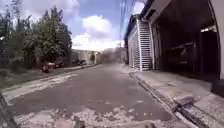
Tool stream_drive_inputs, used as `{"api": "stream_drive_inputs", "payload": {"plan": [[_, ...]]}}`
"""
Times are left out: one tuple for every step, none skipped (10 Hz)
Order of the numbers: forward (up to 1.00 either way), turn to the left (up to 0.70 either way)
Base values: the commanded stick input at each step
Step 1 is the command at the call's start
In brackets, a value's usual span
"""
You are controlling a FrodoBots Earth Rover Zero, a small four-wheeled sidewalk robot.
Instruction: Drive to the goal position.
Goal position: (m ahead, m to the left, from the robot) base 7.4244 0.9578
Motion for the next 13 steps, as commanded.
{"api": "stream_drive_inputs", "payload": {"plan": [[0.70,0.00],[0.70,0.00],[0.70,0.08],[0.70,0.05],[0.70,0.00],[0.70,0.00],[0.70,0.00],[0.70,0.00],[0.70,0.00],[0.70,0.00],[0.70,0.00],[0.70,0.00],[0.70,0.00]]}}
